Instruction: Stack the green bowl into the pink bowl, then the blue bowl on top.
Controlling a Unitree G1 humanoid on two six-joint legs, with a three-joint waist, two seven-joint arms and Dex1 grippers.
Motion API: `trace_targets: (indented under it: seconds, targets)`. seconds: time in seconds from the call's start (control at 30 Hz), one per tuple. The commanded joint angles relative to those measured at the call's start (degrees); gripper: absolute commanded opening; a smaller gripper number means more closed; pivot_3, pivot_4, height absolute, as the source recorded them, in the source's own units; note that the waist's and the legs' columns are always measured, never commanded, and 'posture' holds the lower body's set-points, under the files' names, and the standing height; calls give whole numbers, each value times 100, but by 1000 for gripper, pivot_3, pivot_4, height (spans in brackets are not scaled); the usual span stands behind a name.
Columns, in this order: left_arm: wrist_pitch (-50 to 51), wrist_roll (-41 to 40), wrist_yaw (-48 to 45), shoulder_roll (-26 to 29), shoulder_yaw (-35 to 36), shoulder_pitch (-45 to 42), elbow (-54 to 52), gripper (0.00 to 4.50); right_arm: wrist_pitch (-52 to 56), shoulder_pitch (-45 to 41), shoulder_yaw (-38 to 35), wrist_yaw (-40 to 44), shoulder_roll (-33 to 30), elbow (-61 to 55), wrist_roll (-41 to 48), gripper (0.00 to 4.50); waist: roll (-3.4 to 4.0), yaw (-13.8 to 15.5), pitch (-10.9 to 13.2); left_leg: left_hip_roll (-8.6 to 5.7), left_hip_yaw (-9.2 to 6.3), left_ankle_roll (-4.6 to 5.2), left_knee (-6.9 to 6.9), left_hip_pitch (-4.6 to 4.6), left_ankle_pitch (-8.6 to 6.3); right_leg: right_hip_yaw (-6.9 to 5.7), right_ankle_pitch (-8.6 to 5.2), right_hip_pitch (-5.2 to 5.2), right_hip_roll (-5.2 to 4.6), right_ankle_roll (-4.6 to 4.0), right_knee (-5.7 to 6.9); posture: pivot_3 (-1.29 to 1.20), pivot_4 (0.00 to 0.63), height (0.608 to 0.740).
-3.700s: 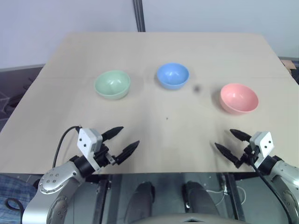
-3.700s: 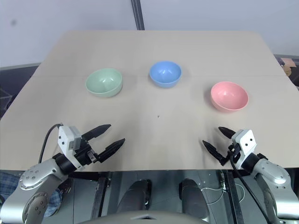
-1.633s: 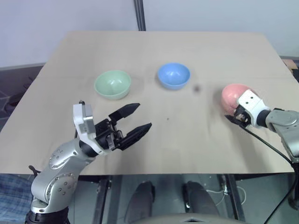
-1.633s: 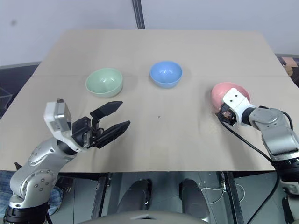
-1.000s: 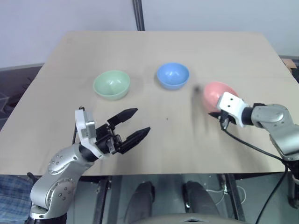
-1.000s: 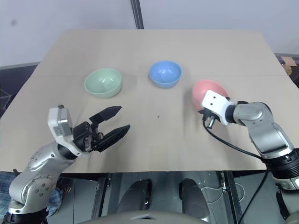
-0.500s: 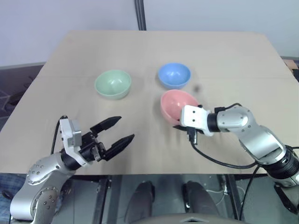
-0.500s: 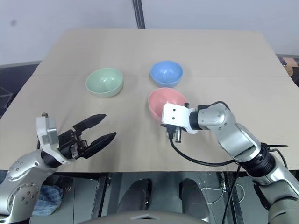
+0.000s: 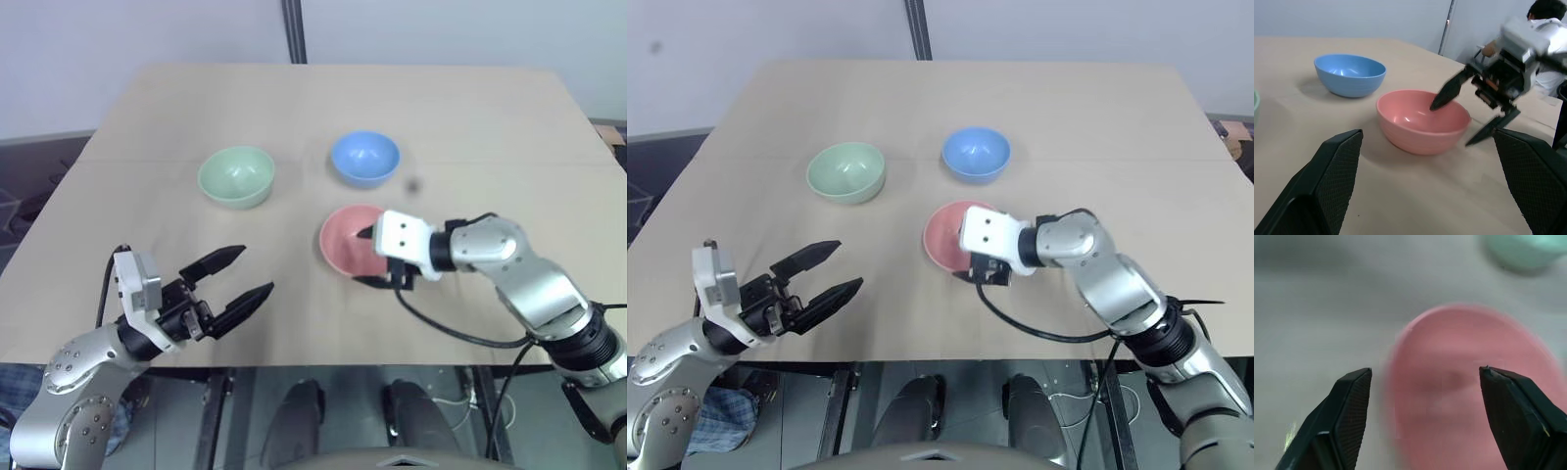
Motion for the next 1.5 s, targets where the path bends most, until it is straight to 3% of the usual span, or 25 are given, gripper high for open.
trace_targets:
  seconds: [0.03,0.3,0.53,0.93,1.2,1.5]
  targets:
    - [-60,-87,67,-12,73,-129,-147,4500,342,5,-923,161,39,-323,863,3716,0,2,0,0,0,0,0,0,0,0,0,0,0,0,0,0,150,740]
    - [122,603,791,162,-106,-868,253,4500,672,674,-2717,91,-328,-380,2200,3716,2,10,2,-3,-4,0,-11,-1,0,-4,0,1,0,0,-2,0,150,740]
    - [-94,1514,743,647,-578,-2220,1379,4500,495,685,-3553,-309,-615,-145,2453,3716,2,-17,4,-1,7,0,-15,5,0,6,0,0,3,1,-1,0,150,740]
    - [-1161,3181,334,921,-1484,-3763,3890,4500,804,662,-3667,-835,-897,-672,3314,3716,0,-17,8,-3,6,0,-42,-22,1,5,1,-39,1,1,0,0,150,740]
    - [-1725,3676,165,879,-1756,-4038,4475,4500,858,414,-3689,-1248,-967,-780,3847,3716,1,-14,8,-4,4,0,-22,-96,2,2,3,-113,0,1,16,0,150,740]
    - [-2443,4250,123,941,-2011,-4256,5065,4500,655,314,-3699,-1545,-970,-649,4177,3716,0,-14,7,-6,3,0,-16,-102,2,0,3,-115,-2,2,19,0,150,740]
